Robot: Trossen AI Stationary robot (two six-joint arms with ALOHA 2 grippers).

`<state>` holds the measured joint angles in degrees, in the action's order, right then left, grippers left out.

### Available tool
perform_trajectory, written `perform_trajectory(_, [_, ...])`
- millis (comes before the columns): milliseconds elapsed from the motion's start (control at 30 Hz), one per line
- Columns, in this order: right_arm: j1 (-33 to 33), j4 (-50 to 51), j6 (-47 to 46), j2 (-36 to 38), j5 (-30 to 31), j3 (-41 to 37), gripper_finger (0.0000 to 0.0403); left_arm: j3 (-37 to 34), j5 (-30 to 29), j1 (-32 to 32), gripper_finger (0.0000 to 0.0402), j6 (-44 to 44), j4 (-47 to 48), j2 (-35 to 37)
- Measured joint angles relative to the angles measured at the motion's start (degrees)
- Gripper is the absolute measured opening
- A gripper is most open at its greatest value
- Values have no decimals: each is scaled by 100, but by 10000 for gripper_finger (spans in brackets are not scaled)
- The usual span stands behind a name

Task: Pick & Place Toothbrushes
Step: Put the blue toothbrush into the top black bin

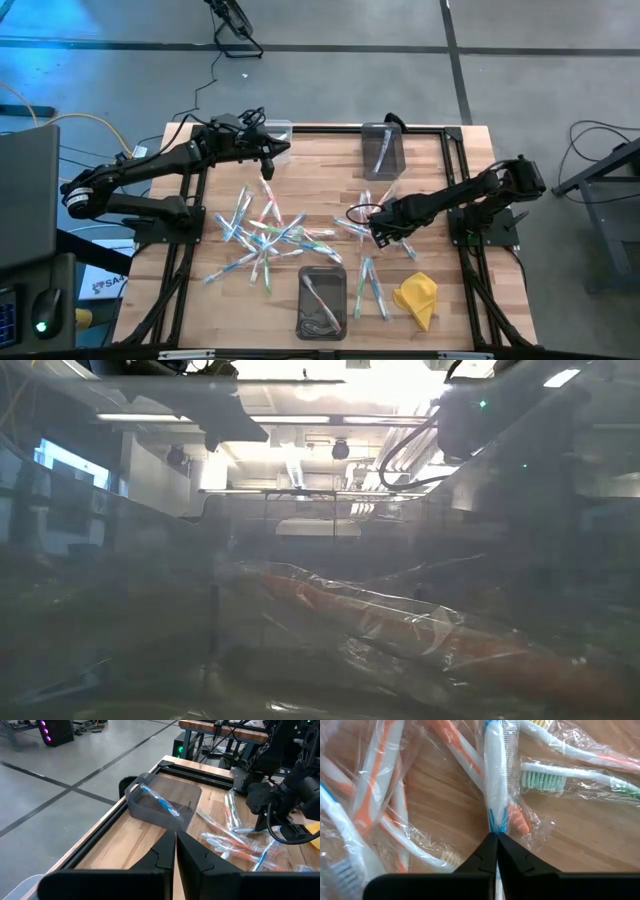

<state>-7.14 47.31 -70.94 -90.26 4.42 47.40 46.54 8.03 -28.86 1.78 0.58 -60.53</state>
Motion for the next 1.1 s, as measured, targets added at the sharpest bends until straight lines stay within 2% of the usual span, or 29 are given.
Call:
perform_trajectory(233, [0,16,0,261,-35,-7,3,0,-4,2,15,0,0,0])
perform_trajectory(800, [2,-16,216,2366,175,-7,3,0,-37,0,15,-9,-2,0])
perform_trajectory(1100, [4,-628,349,3038,1075,-7,3,0,-31,1,15,-22,-2,0])
